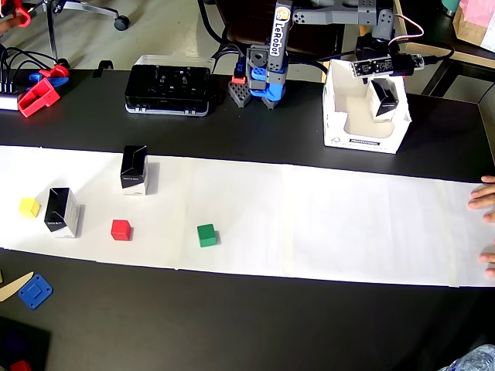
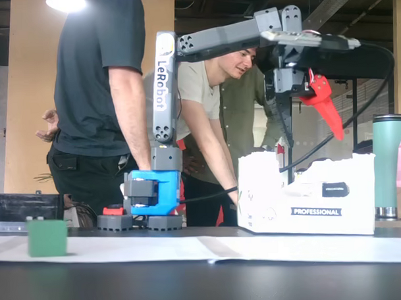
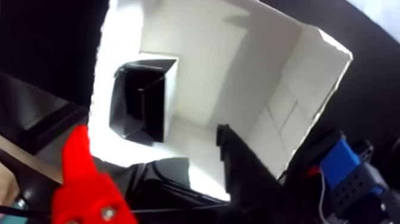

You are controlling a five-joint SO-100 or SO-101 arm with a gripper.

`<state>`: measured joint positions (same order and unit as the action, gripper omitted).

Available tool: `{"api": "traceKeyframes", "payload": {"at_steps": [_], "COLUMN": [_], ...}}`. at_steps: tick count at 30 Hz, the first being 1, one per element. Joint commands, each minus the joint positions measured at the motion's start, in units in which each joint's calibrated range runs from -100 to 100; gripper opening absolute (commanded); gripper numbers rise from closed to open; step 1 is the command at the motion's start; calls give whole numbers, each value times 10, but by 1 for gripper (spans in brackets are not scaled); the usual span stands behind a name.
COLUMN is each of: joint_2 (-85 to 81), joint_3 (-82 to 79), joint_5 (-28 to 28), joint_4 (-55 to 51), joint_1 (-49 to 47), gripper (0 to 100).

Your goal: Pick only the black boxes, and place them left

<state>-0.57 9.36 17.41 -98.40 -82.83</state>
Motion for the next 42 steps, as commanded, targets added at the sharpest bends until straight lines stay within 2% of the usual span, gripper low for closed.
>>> {"api": "traceKeyframes", "payload": {"at_steps": [1, 4, 11, 17, 22, 24, 26, 28, 34, 42], "joint_2": [-135, -199, -310, -413, -480, -496, -504, -505, -505, -502], "joint_3": [49, 39, 16, -131, -205, -236, -263, -286, -346, -393], "joint_5": [45, 81, 184, 309, 319, 321, 354, 384, 416, 504], "joint_4": [-7, -7, -5, -4, 90, 141, 159, 163, 273, 283], "joint_1": [69, 146, 400, 595, 705, 740, 772, 820, 942, 1093], "gripper": [41, 41, 41, 40, 41, 45, 50, 51, 51, 51]}}
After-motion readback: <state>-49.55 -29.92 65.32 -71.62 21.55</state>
